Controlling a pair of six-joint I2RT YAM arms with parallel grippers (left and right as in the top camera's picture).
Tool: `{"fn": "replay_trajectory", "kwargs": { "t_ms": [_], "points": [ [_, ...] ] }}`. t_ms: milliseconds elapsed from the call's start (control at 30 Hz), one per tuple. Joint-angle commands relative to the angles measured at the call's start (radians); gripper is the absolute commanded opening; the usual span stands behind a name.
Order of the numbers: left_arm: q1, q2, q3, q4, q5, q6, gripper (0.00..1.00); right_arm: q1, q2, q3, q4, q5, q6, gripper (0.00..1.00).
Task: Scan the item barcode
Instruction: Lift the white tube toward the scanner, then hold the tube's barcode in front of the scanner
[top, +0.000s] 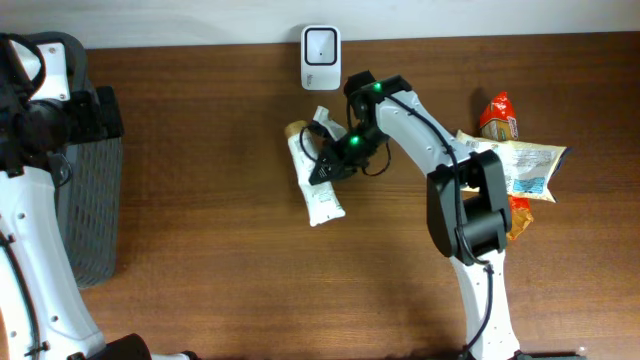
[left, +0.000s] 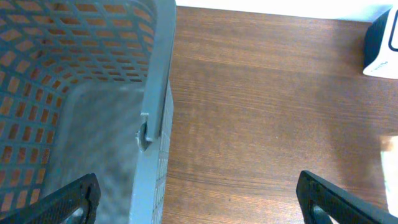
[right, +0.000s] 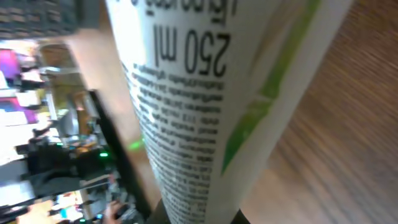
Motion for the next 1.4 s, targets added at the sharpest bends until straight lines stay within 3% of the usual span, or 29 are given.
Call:
{"fn": "replay_trajectory", "kwargs": {
  "t_ms": [0,167,433,500,633,667,733,800,900,1000,1167,1367],
  "points": [
    [0.003,-0.008,0.007,-0.001,0.011,0.013,0.99,-0.096,-0.226,0.029,-0.034,-0.148,-0.031,0.04],
    [0.003,-0.008,0.007,-0.001,0.010,0.013,0.99,-0.179,-0.530,0.029,-0.066,-0.148,-0.027,0.04],
    [0.003,-0.008,0.007,-0.001,0.011,0.013,0.99,-0.168,-0.542,0.029,-0.061,-0.074,-0.008,0.04],
    [0.003,-0.008,0.007,-0.001,0.011,0.013,0.99,-0.098,-0.537,0.029,0.044,0.261,0.138,0.04],
    [0.003,-0.008,0.007,-0.001,0.011,0.013,0.99,0.103,-0.463,0.027,0.312,1.366,0.190,0.04],
    [0.003,-0.008,0.007,-0.001,0.011,0.013,0.99,0.129,-0.422,0.027,0.408,1.521,0.095,0.04],
    [0.003,-0.008,0.007,-0.001,0.011,0.013,0.99,0.148,-0.352,0.027,0.561,1.650,-0.072,0.04],
    [0.003,-0.008,0.007,-0.001,0.011,0.013,0.99,0.150,-0.209,0.027,0.922,1.864,-0.405,0.04],
    [0.003,-0.008,0.007,-0.001,0.011,0.013,0.99,0.149,-0.061,0.027,1.279,1.869,-0.764,0.04],
    [0.003,-0.008,0.007,-0.001,0.011,0.013,0.99,0.139,0.066,0.028,1.468,1.799,-1.001,0.04],
    [0.003,-0.008,0.007,-0.001,0.011,0.013,0.99,0.103,0.195,0.028,1.575,1.695,-1.004,0.04],
    [0.003,-0.008,0.007,-0.001,0.011,0.013,0.99,0.111,0.198,0.028,1.578,1.677,-1.004,0.04]
  ]
}}
